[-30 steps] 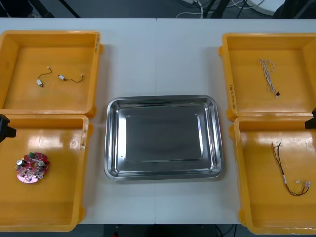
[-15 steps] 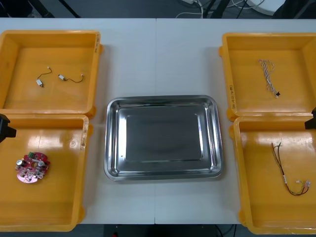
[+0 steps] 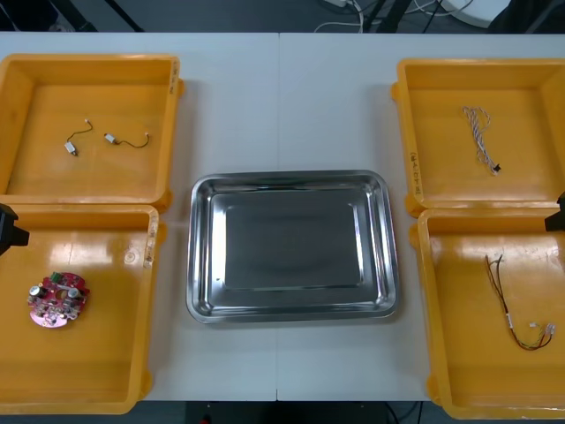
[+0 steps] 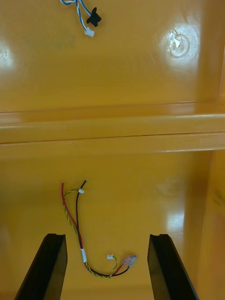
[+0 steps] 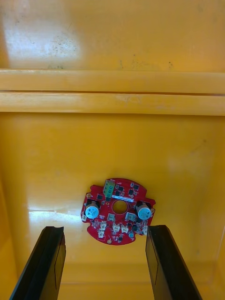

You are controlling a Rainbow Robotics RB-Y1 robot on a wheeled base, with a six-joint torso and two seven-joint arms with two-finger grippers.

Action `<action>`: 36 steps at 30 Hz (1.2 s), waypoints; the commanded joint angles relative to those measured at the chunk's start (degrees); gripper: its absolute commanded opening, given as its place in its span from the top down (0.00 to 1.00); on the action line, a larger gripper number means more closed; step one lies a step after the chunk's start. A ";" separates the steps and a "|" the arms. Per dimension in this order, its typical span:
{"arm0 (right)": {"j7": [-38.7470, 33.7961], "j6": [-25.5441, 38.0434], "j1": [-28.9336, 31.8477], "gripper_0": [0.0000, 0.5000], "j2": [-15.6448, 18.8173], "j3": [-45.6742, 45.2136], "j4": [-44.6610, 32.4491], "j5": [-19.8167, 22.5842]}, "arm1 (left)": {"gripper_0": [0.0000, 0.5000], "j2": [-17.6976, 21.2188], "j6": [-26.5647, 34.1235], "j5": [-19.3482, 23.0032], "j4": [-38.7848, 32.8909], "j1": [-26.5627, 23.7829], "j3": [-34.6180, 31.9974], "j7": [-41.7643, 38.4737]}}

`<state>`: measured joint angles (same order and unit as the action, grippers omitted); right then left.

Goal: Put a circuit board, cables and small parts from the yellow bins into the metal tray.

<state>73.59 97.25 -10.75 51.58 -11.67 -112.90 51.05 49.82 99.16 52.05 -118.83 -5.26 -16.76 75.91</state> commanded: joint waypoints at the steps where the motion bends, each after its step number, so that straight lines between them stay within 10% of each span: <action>1: -0.29 0.40 -1.56 0.00 3.09 -0.98 -0.39 0.27 | 0.00 -0.25 0.42 0.42 -0.44 0.51 0.32 -1.47; 36: -0.29 0.40 -1.56 0.00 3.09 -0.98 -0.39 0.27 | 0.00 -0.25 0.42 0.42 -0.44 0.51 0.32 -1.47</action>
<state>73.59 97.25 -10.75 51.58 -11.67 -112.90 51.05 49.82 99.16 52.05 -118.83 -5.26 -16.76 75.91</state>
